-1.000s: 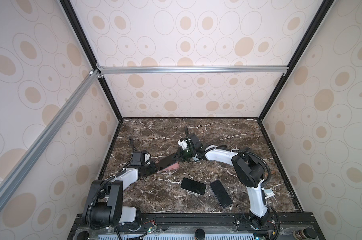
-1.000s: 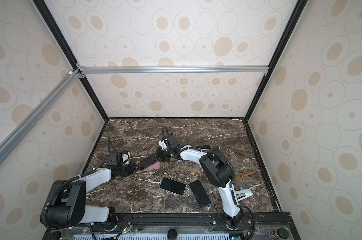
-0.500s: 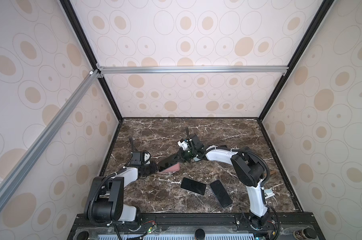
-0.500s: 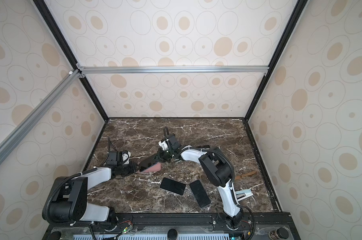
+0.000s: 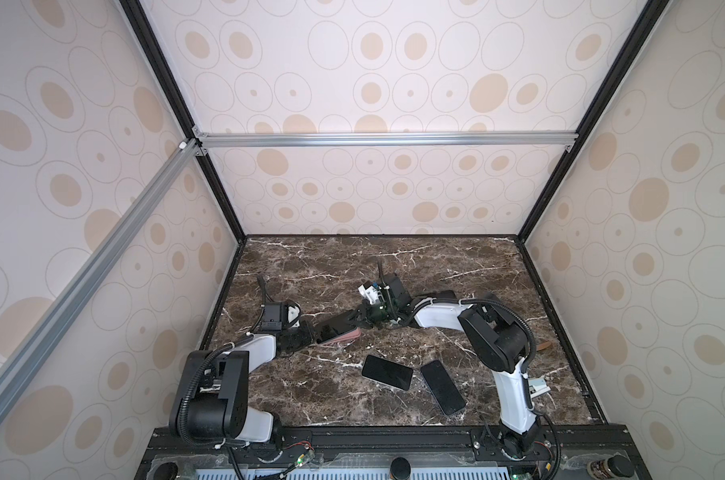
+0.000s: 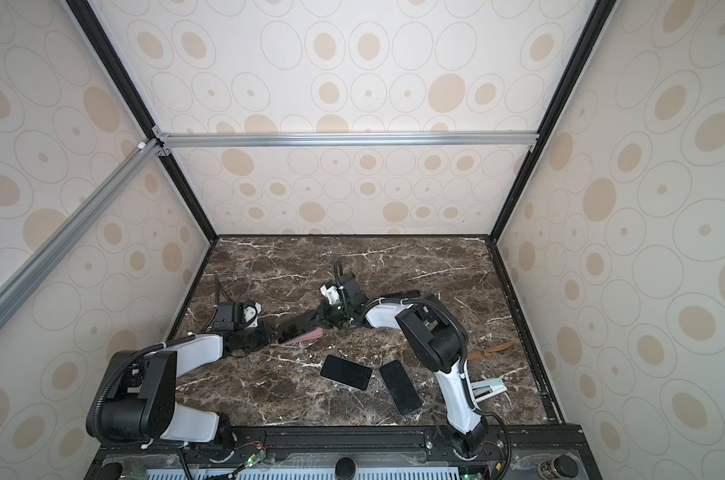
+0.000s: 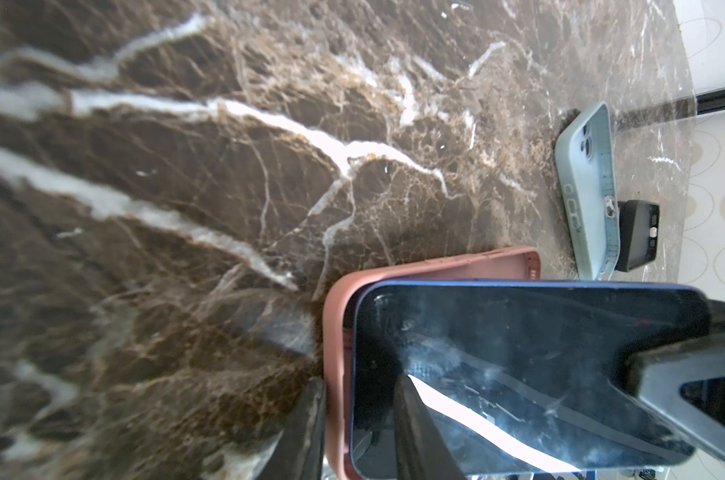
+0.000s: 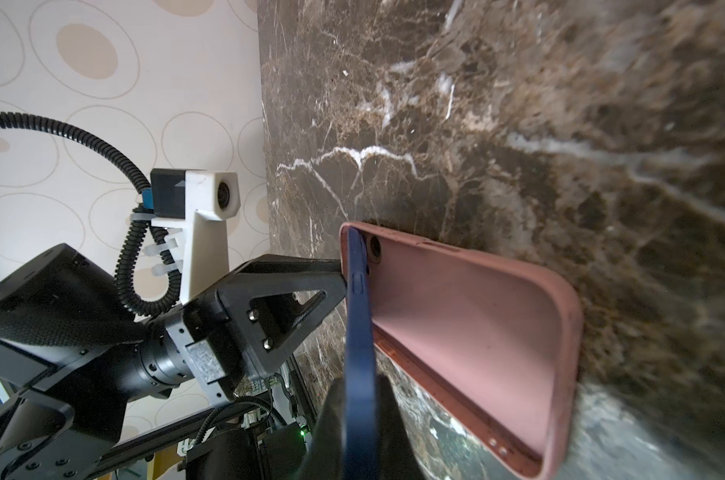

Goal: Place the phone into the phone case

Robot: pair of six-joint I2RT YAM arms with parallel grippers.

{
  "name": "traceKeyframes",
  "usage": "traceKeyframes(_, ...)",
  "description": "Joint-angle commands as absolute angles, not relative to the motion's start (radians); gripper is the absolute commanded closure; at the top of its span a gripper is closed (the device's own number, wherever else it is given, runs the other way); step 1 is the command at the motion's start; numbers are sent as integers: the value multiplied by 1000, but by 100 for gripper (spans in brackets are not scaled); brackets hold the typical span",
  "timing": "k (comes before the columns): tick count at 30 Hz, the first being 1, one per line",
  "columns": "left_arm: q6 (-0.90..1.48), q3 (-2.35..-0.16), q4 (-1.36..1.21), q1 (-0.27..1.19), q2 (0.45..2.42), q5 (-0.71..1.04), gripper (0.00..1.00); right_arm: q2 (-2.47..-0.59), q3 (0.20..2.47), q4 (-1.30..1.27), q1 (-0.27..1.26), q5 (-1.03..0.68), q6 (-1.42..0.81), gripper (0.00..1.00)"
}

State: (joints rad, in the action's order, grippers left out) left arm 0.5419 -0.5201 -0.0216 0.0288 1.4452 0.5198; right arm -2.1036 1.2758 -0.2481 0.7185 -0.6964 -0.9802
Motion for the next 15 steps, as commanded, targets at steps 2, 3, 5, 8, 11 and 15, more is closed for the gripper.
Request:
traceKeyframes(2, 545, -521, -31, 39, 1473, 582, 72, -2155, 1245, -205, 739, -640, -1008, 100)
traceKeyframes(3, 545, -523, -30, 39, 1475, 579, 72, -2161, 1246, -196, 739, -645, -1005, 100)
traceKeyframes(5, 545, -523, -29, 38, 1480, 578, 72, -2172, 1257, -181, 740, -660, -995, 100)
traceKeyframes(8, 540, -529, -20, 39, 1485, 573, 72, -2183, 1279, -130, 748, -687, -963, 100)
traceKeyframes(11, 540, -528, -29, 41, 1475, 577, 72, -2182, 1282, -100, 760, -698, -936, 100)
traceKeyframes(15, 550, -523, -53, 41, 1484, 615, 72, -2183, 1270, -113, 768, -709, -936, 100)
